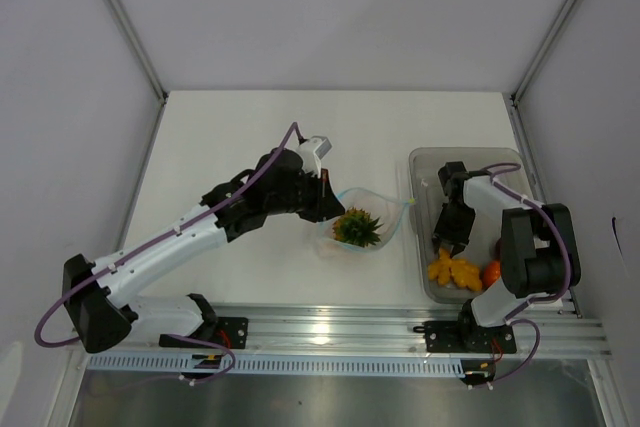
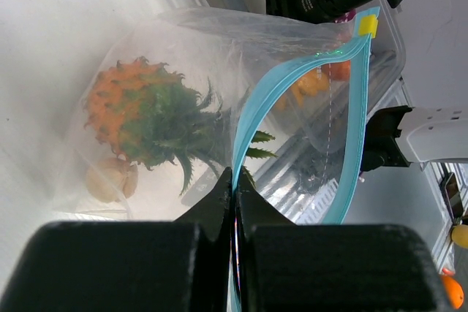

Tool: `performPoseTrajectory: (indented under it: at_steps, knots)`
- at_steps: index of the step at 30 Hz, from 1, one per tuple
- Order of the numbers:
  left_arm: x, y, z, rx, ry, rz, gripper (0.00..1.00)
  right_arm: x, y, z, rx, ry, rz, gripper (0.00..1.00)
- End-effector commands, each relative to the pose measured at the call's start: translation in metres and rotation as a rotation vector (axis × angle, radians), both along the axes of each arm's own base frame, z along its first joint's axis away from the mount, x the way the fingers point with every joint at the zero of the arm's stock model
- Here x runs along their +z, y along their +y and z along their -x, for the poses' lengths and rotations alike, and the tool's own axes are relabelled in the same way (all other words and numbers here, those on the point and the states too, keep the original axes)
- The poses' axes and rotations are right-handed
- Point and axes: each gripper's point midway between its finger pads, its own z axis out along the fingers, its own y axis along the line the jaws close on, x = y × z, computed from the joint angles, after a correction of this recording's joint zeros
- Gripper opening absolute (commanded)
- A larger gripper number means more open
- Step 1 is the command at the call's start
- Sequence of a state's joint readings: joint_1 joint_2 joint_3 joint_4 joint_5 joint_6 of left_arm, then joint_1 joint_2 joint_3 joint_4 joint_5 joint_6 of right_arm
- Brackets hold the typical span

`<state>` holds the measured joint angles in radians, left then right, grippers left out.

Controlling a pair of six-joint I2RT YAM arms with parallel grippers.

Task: Place the food in the zip-top bag and seal the zipper
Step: Pick up the fake vegetable from the bin, then place the fake vegetable in the zipper food storage bag.

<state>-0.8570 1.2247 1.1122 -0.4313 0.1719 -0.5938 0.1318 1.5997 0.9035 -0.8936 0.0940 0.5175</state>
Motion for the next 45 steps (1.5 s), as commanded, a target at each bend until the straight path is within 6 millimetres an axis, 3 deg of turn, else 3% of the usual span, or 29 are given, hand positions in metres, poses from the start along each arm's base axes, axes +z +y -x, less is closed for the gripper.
performPoseTrajectory:
  at_steps: [1,6,8,16,22,27,29,33,37,41,45]
  knots:
    - [0.015,0.003,0.001,-0.007,-0.030,0.044,0.01,0.002,-0.002,-0.008,0.008,-0.019,0.017,0.25]
    - [0.011,0.003,0.003,-0.010,-0.018,0.042,0.01,0.014,-0.011,-0.014,-0.013,-0.061,0.049,0.09]
    - [0.011,0.003,0.003,-0.006,-0.019,0.041,0.01,0.028,-0.017,-0.022,-0.022,-0.108,0.073,0.00]
    - [0.014,0.005,0.001,0.003,-0.021,0.033,0.01,0.106,-0.024,-0.078,-0.021,-0.390,0.057,0.00]
    - [0.012,0.007,0.002,0.012,-0.013,0.019,0.01,0.130,-0.029,-0.111,0.028,-0.513,0.068,0.00]
    - [0.010,0.007,0.001,0.013,-0.005,0.014,0.01,0.158,-0.013,-0.130,0.013,-0.677,-0.029,0.00]
    - [0.006,0.005,0.002,0.006,0.011,0.003,0.00,0.183,-0.003,-0.133,0.020,-0.780,-0.092,0.00]
    - [0.011,0.003,0.000,0.000,0.003,0.008,0.01,0.240,0.028,-0.126,0.082,-0.951,-0.218,0.00]
    - [0.010,0.002,0.000,-0.002,0.010,-0.006,0.01,0.286,0.056,-0.101,0.151,-1.026,-0.310,0.00]
    - [0.013,0.001,-0.001,-0.002,0.006,-0.003,0.01,0.343,0.085,-0.062,0.221,-1.170,-0.434,0.00]
    - [0.014,0.000,-0.001,-0.005,0.015,0.003,0.01,0.370,0.112,-0.030,0.260,-1.236,-0.595,0.00]
